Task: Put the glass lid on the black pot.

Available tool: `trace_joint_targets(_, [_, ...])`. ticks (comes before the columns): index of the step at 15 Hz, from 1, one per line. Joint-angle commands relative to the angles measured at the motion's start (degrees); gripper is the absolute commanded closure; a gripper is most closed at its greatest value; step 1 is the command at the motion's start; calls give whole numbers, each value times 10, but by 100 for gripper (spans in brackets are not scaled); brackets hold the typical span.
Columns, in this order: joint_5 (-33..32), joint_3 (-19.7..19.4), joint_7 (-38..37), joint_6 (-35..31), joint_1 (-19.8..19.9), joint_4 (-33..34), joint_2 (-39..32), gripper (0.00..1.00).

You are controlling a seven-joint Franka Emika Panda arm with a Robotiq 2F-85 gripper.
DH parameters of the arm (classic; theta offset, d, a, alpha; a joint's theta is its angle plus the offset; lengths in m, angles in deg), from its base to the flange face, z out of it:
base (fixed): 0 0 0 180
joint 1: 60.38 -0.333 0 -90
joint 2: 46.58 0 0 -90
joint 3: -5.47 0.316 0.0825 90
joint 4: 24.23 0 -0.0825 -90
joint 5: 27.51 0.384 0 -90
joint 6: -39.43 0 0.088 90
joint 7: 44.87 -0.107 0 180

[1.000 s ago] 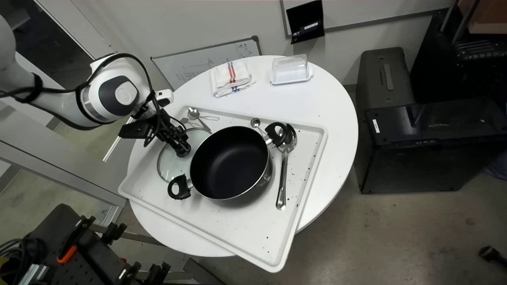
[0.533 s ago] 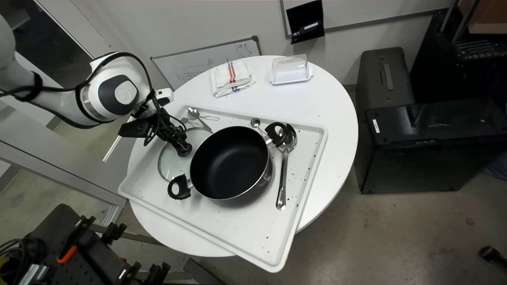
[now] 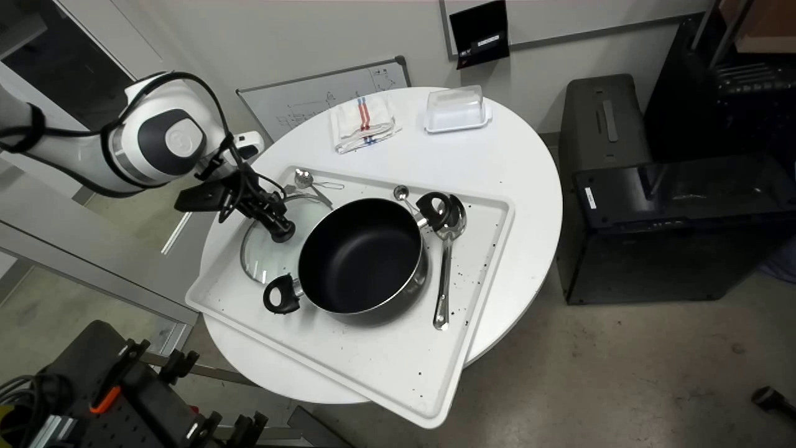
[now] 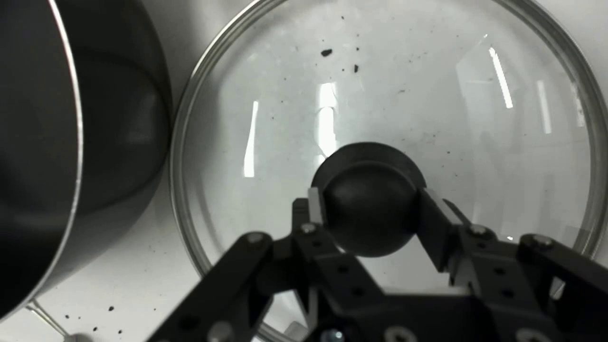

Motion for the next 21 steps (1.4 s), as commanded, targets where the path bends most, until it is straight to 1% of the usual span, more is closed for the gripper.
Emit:
trace_joint_targets(1, [-4, -2, 20, -5, -7, -64, 73, 76])
trace_joint_targets(9, [-14, 5, 28, 4, -8, -129, 160, 76])
trace_joint_targets(13, [-28, 1, 19, 8, -11, -154, 198, 76])
trace_joint_targets(18, [-35, -5, 11, 18, -2, -168, 230, 76])
trace_joint_targets(21, [-34, -15, 6, 28, 9, -163, 234, 76])
